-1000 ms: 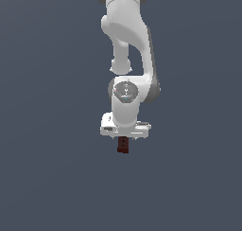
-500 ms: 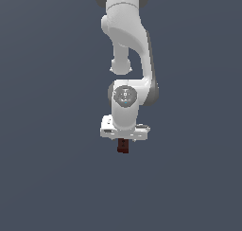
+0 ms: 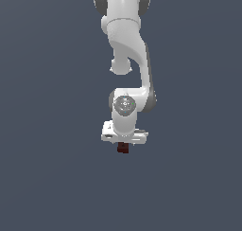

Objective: Pick up the object and move it to a goal position.

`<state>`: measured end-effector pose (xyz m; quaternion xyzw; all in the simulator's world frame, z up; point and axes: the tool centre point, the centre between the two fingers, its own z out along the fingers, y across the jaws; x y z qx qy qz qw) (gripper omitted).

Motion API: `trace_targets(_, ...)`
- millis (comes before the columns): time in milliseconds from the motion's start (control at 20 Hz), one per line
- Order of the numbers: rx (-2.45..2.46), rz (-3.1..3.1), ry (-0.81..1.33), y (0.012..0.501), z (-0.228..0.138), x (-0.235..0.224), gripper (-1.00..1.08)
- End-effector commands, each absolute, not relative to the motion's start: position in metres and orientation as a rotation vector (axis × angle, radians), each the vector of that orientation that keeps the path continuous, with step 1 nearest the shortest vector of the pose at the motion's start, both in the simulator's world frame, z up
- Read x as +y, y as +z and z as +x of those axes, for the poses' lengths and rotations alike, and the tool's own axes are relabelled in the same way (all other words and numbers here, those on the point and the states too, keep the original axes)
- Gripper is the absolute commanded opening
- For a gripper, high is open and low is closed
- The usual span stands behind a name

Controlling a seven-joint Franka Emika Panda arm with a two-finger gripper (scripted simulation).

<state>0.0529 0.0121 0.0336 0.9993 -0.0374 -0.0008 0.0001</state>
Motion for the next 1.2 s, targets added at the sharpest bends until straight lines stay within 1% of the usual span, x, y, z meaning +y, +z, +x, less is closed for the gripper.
trace_targets(0,-0.117,3.139,0.000,0.028,0.054,0.012,1.00)
trace_targets(150,-0.118,3.139,0.000,0.027,0.055,0.012,1.00)
trace_targets(200,-0.118,3.139,0.000,0.027,0.055,0.012,-1.00)
trace_targets(800,-0.118,3.139,-0.001,0.028,0.054,0.012,-1.00)
trace_targets(1150,-0.118,3.139,-0.001,0.039,0.045,0.015,-1.00)
